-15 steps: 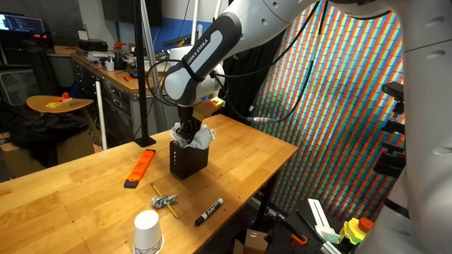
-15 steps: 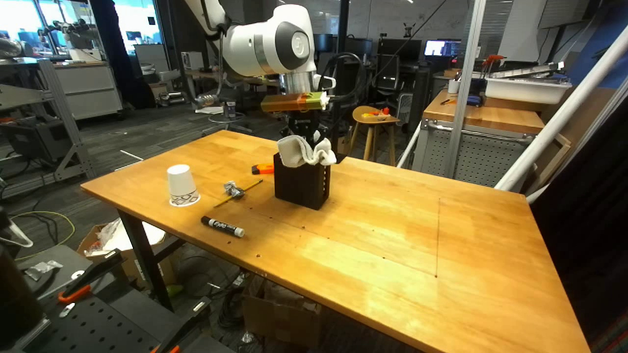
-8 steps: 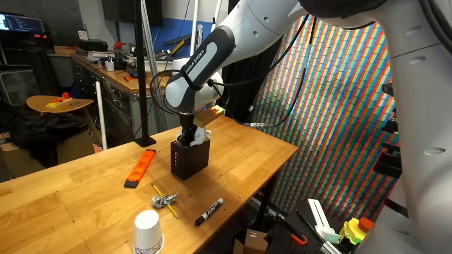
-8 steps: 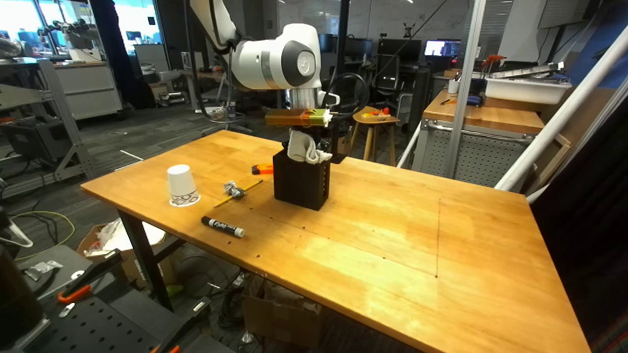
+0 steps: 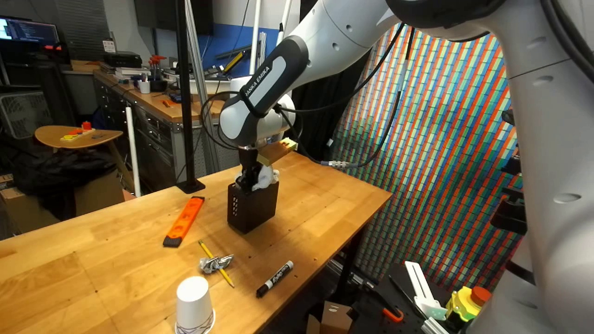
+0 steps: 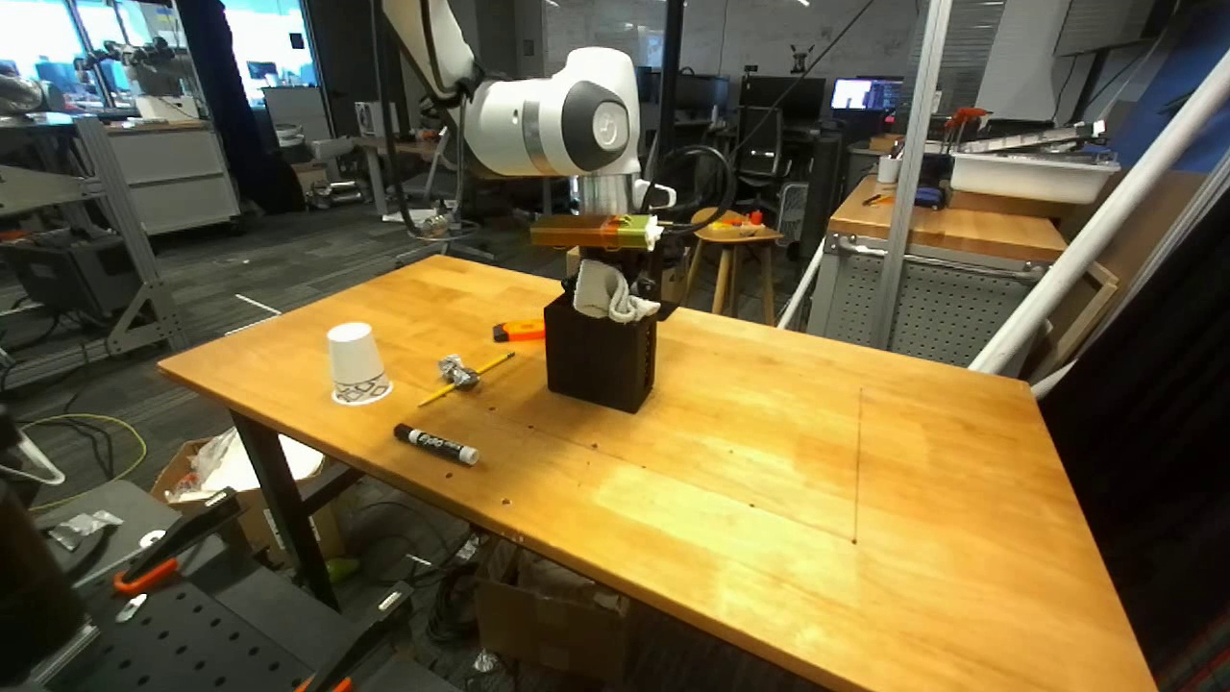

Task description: Pick up the white towel from the table and place it inside the black basket

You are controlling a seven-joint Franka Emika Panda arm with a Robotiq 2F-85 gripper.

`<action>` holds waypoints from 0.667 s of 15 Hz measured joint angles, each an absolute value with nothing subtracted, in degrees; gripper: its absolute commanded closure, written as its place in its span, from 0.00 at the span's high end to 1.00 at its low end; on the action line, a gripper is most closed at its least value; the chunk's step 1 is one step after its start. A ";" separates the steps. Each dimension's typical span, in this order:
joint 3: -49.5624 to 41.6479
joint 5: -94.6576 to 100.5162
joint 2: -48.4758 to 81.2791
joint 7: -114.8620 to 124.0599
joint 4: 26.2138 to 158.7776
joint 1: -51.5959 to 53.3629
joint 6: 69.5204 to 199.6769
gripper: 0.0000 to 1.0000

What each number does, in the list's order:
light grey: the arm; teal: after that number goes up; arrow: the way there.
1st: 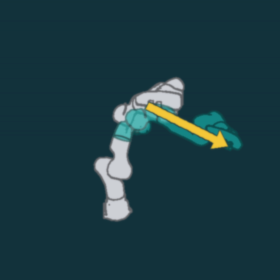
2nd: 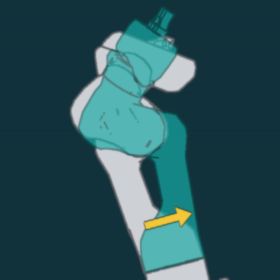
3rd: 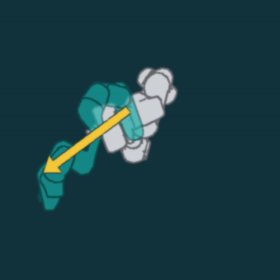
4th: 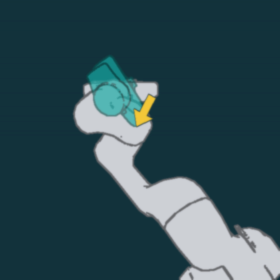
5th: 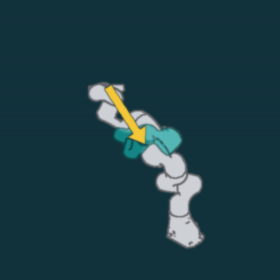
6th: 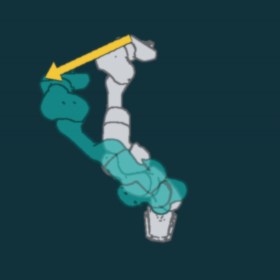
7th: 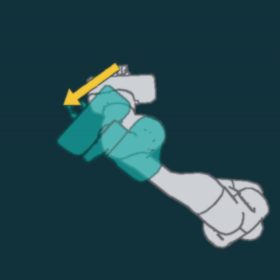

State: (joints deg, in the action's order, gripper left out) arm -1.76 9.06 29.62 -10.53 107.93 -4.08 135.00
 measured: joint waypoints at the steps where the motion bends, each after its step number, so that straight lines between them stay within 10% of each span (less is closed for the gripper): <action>1: -1.82 9.06 29.40 -10.64 107.52 -4.47 135.03 0.44; 7: -2.10 9.03 23.52 -10.73 106.10 -6.92 135.01 0.91; 10: -2.68 9.01 20.56 -10.67 106.25 -7.53 134.99 0.97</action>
